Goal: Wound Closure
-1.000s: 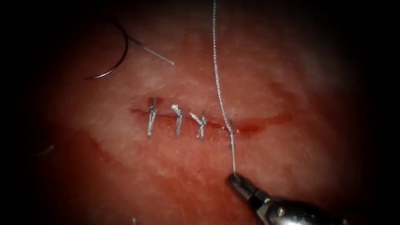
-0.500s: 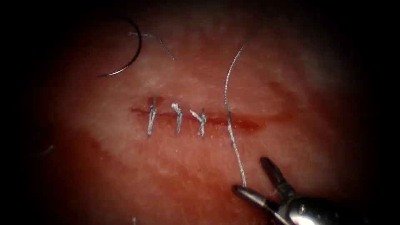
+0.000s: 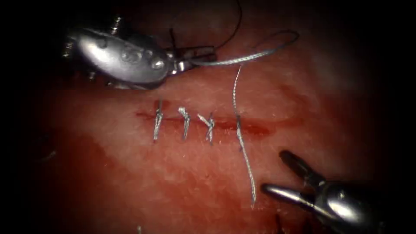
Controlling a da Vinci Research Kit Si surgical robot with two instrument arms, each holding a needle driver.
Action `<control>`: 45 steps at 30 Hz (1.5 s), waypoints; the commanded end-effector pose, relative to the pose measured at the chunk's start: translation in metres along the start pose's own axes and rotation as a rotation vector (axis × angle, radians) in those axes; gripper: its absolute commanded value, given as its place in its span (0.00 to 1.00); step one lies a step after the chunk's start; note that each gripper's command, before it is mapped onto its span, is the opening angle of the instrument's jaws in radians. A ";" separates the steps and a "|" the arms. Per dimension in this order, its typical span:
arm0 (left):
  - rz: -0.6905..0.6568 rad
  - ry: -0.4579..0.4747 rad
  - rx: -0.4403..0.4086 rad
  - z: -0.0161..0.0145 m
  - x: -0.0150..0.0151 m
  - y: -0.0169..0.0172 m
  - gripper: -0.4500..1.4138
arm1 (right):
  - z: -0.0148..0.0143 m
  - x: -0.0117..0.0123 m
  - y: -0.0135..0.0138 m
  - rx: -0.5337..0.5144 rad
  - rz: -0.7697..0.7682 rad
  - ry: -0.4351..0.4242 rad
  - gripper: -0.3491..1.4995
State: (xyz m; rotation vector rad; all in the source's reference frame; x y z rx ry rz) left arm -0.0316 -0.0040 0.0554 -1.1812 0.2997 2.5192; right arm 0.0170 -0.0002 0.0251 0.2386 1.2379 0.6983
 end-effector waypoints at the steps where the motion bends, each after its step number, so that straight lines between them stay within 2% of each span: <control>1: 0.018 -0.008 -0.035 0.0001 -0.0015 0.0025 0.00 | 0.0020 -0.0007 0.0009 0.027 -0.004 0.023 0.37; 5: 0.031 -0.013 -0.057 -0.0001 -0.0034 0.0044 0.00 | 0.0036 -0.0005 0.0026 0.062 0.002 0.053 0.22; 6: 0.037 -0.012 -0.060 -0.0002 -0.0039 0.0048 0.00 | 0.0040 -0.0003 0.0030 0.067 0.002 0.060 0.16; 7: 0.037 -0.012 -0.060 -0.0002 -0.0039 0.0048 0.00 | 0.0040 -0.0003 0.0030 0.067 0.002 0.060 0.16; 8: 0.044 -0.015 -0.065 -0.0002 -0.0044 0.0053 0.00 | 0.0048 0.0001 0.0038 0.067 0.009 0.066 0.06; 10: 0.050 -0.025 -0.075 0.0000 -0.0049 0.0059 0.00 | 0.0054 0.0008 0.0046 0.076 0.013 0.085 0.00; 12: 0.053 -0.025 -0.077 0.0001 -0.0052 0.0061 0.00 | 0.0056 0.0012 0.0049 0.080 0.028 0.096 0.00; 16: 0.065 -0.068 -0.061 0.0010 -0.0063 0.0068 0.00 | 0.0060 0.0047 0.0057 0.088 0.058 0.129 0.00; 23: 0.083 -0.098 -0.062 0.0025 -0.0080 0.0085 0.00 | 0.0071 0.0084 0.0063 0.084 0.093 0.142 0.00; 27: 0.130 -0.128 -0.068 0.0039 -0.0085 0.0096 0.00 | 0.0081 0.0091 0.0071 0.087 0.099 0.150 0.00; 31: 0.177 -0.159 -0.051 0.0053 -0.0085 0.0094 0.00 | 0.0090 0.0091 0.0079 0.108 0.096 0.158 0.00; 38: 0.250 -0.211 -0.024 0.0075 -0.0078 0.0070 0.00 | 0.0103 0.0093 0.0084 0.231 0.104 0.222 0.00; 45: 0.288 -0.257 0.006 0.0092 -0.0089 0.0037 0.00 | 0.0116 0.0095 0.0078 0.360 0.107 0.248 0.00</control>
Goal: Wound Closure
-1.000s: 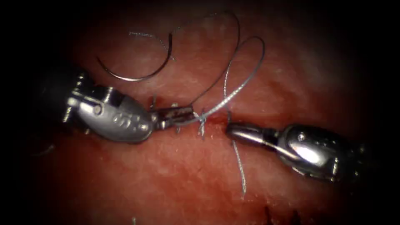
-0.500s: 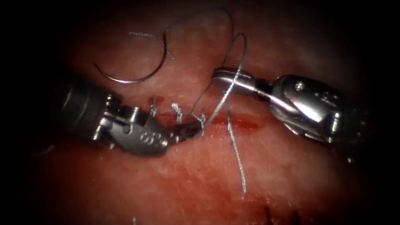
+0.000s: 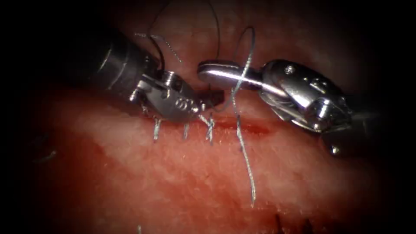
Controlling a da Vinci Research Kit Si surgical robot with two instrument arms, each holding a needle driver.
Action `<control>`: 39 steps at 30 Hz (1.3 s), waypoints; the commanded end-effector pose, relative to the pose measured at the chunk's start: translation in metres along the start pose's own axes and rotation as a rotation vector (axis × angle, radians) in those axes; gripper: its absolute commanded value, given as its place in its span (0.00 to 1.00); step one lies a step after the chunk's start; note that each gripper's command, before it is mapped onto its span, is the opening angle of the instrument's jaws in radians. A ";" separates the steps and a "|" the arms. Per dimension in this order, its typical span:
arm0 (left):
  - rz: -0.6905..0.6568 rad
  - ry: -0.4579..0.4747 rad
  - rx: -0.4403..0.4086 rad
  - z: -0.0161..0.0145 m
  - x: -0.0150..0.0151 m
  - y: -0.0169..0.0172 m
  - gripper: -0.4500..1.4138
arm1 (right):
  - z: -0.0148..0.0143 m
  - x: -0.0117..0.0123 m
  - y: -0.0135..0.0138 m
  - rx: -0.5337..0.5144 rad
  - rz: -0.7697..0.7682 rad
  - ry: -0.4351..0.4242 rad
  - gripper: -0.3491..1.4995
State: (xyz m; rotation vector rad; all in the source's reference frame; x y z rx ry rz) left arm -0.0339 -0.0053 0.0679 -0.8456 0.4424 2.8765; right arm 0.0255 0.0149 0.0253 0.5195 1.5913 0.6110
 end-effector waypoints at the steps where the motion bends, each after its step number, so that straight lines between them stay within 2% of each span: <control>1: 0.003 -0.011 0.003 0.0005 -0.0004 0.0006 0.00 | 0.0008 -0.0010 -0.0007 0.034 0.004 0.003 0.00; 7: 0.001 -0.043 0.014 0.0029 -0.0036 -0.0025 0.00 | 0.0008 -0.0012 -0.0010 0.187 0.027 0.013 0.00; 9: 0.003 -0.049 0.017 0.0035 -0.0043 -0.0029 0.00 | 0.0008 -0.0013 -0.0010 0.228 0.029 -0.009 0.00; 12: 0.001 -0.068 0.017 0.0043 -0.0052 -0.0028 0.00 | 0.0002 -0.0015 -0.0012 0.338 0.016 -0.103 0.00; 14: -0.001 -0.067 0.017 0.0043 -0.0052 -0.0028 0.00 | 0.0001 -0.0015 -0.0013 0.354 0.015 -0.114 0.00; 16: -0.009 -0.063 0.009 0.0044 -0.0046 -0.0027 0.00 | 0.0005 -0.0021 -0.0015 0.460 -0.089 -0.215 0.00; 17: -0.010 -0.061 0.008 0.0044 -0.0045 -0.0027 0.00 | 0.0006 -0.0021 -0.0015 0.481 -0.123 -0.242 0.00; 18: -0.012 -0.060 0.007 0.0045 -0.0042 -0.0028 0.00 | 0.0007 -0.0022 -0.0014 0.531 -0.199 -0.314 0.00; 20: -0.013 -0.061 0.007 0.0046 -0.0041 -0.0028 0.00 | 0.0006 -0.0022 -0.0014 0.568 -0.243 -0.366 0.00; 21: -0.013 -0.062 0.008 0.0046 -0.0041 -0.0028 0.00 | 0.0005 -0.0022 -0.0015 0.590 -0.261 -0.396 0.05; 22: -0.014 -0.059 0.007 0.0047 -0.0040 -0.0028 0.00 | 0.0005 -0.0023 -0.0015 0.616 -0.298 -0.430 0.34; 23: -0.014 -0.060 0.006 0.0047 -0.0040 -0.0029 0.00 | 0.0005 -0.0025 -0.0017 0.633 -0.327 -0.456 0.49; 25: -0.015 -0.060 0.006 0.0047 -0.0039 -0.0029 0.00 | 0.0004 -0.0030 -0.0019 0.655 -0.351 -0.511 0.55; 27: -0.016 -0.059 0.004 0.0046 -0.0039 -0.0031 0.00 | 0.0003 -0.0038 -0.0022 0.681 -0.381 -0.576 0.55; 31: -0.019 -0.058 -0.001 0.0042 -0.0038 -0.0036 0.00 | -0.0004 -0.0054 -0.0029 0.771 -0.429 -0.681 0.50; 37: -0.024 -0.060 -0.004 0.0037 -0.0033 -0.0036 0.00 | -0.0024 -0.0066 -0.0029 0.903 -0.539 -0.873 0.42; 39: -0.025 -0.056 -0.006 0.0036 -0.0032 -0.0034 0.00 | -0.0028 -0.0068 -0.0029 0.928 -0.565 -0.908 0.42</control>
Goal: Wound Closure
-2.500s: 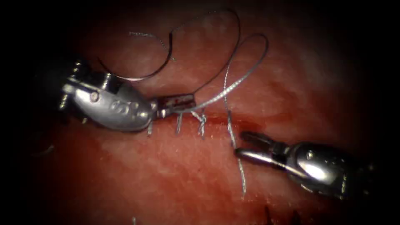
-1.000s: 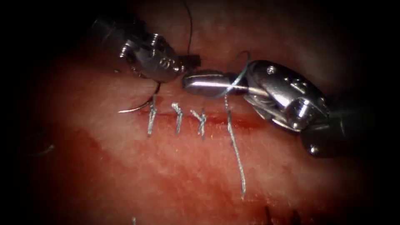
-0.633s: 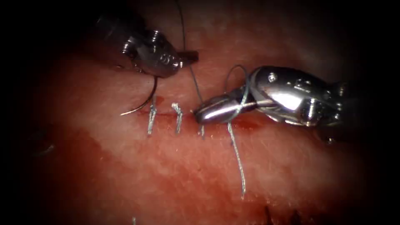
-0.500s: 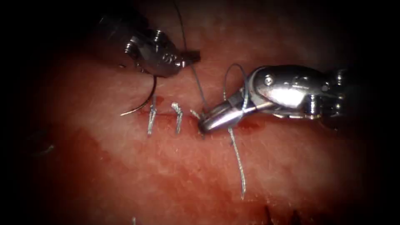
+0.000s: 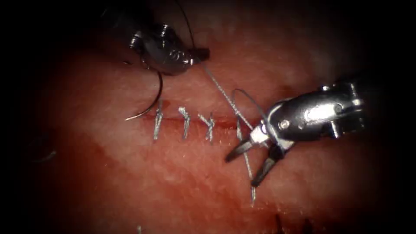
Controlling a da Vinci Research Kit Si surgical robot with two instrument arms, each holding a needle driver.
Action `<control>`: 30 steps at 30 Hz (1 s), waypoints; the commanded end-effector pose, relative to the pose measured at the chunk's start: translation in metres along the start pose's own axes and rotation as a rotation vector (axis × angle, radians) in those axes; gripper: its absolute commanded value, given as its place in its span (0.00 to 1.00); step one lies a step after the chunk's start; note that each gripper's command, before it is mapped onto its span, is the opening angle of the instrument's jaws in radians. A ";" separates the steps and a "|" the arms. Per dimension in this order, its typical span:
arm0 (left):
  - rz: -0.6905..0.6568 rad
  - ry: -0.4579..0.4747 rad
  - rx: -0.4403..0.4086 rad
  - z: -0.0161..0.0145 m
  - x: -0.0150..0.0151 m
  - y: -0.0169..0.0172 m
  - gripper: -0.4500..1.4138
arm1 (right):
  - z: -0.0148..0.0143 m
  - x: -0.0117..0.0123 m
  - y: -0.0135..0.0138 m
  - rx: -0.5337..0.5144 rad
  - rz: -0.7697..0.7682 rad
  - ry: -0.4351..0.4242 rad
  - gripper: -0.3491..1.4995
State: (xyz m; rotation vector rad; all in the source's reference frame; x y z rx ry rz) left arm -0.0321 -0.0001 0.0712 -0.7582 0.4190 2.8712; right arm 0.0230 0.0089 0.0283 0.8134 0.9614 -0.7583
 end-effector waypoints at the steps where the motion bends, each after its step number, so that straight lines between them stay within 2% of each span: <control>1: 0.000 0.002 -0.004 0.0003 0.0001 0.0012 0.00 | 0.0012 -0.0004 0.0000 0.032 -0.022 -0.045 0.42; 5: -0.001 0.003 -0.004 0.0001 0.0003 0.0016 0.00 | 0.0018 -0.0010 0.0005 0.081 -0.079 -0.155 0.41; 14: -0.003 0.005 -0.005 -0.0004 0.0005 0.0022 0.00 | 0.0042 -0.0023 0.0014 0.102 -0.147 -0.274 0.39; 23: -0.003 0.005 -0.005 -0.0005 0.0005 0.0023 0.00 | 0.0055 -0.0045 0.0019 0.113 -0.229 -0.460 0.38; 24: -0.003 0.005 -0.005 -0.0006 0.0005 0.0024 0.00 | 0.0059 -0.0046 0.0020 0.116 -0.245 -0.487 0.32; 27: -0.002 0.006 -0.007 -0.0008 0.0004 0.0024 0.00 | 0.0062 -0.0045 0.0024 0.137 -0.249 -0.532 0.00; 30: 0.000 0.009 -0.010 -0.0012 0.0001 0.0024 0.00 | 0.0062 -0.0043 0.0026 0.147 -0.243 -0.548 0.00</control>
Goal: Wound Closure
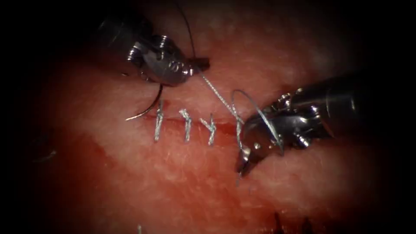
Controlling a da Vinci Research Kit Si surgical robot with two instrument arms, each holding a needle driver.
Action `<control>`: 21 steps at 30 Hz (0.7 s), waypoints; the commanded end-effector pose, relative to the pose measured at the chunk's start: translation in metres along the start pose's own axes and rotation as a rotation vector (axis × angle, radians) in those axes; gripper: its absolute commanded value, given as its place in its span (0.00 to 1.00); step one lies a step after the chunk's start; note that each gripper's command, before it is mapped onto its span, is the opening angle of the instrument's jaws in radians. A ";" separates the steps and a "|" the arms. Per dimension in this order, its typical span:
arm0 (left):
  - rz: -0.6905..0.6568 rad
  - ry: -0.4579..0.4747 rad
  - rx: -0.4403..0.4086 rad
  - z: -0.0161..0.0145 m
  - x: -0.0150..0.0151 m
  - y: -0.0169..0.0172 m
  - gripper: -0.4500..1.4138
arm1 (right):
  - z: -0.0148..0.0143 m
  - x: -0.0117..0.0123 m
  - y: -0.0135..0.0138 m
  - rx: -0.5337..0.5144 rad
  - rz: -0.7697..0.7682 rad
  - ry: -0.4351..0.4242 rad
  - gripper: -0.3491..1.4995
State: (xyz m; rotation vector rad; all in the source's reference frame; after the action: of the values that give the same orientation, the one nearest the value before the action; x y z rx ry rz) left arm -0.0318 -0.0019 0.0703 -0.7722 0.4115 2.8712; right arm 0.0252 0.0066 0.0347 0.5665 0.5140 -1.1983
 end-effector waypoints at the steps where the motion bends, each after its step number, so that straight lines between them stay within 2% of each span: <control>1: 0.001 0.001 -0.004 0.0000 -0.0001 0.0011 0.00 | 0.0007 0.0007 0.0006 -0.005 -0.001 0.008 0.00; 5: 0.003 0.003 -0.008 -0.0014 -0.0003 0.0021 0.00 | 0.0005 0.0011 0.0003 -0.073 0.025 0.095 0.00; 10: 0.009 0.008 -0.015 -0.0043 0.0002 0.0038 0.00 | 0.0000 0.0015 -0.0005 -0.167 0.134 0.263 0.00; 14: 0.011 0.019 -0.022 -0.0074 0.0009 0.0063 0.00 | -0.0011 0.0016 -0.0015 -0.229 0.219 0.401 0.00; 18: 0.014 0.031 -0.028 -0.0114 0.0018 0.0102 0.00 | -0.0026 0.0015 -0.0023 -0.299 0.341 0.543 0.00; 21: 0.014 0.039 -0.032 -0.0141 0.0023 0.0124 0.00 | -0.0037 0.0012 -0.0022 -0.329 0.424 0.615 0.00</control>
State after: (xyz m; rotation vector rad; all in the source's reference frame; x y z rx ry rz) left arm -0.0292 -0.0181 0.0591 -0.8379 0.3869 2.8868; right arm 0.0225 0.0087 0.0304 0.7207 1.0388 -0.4422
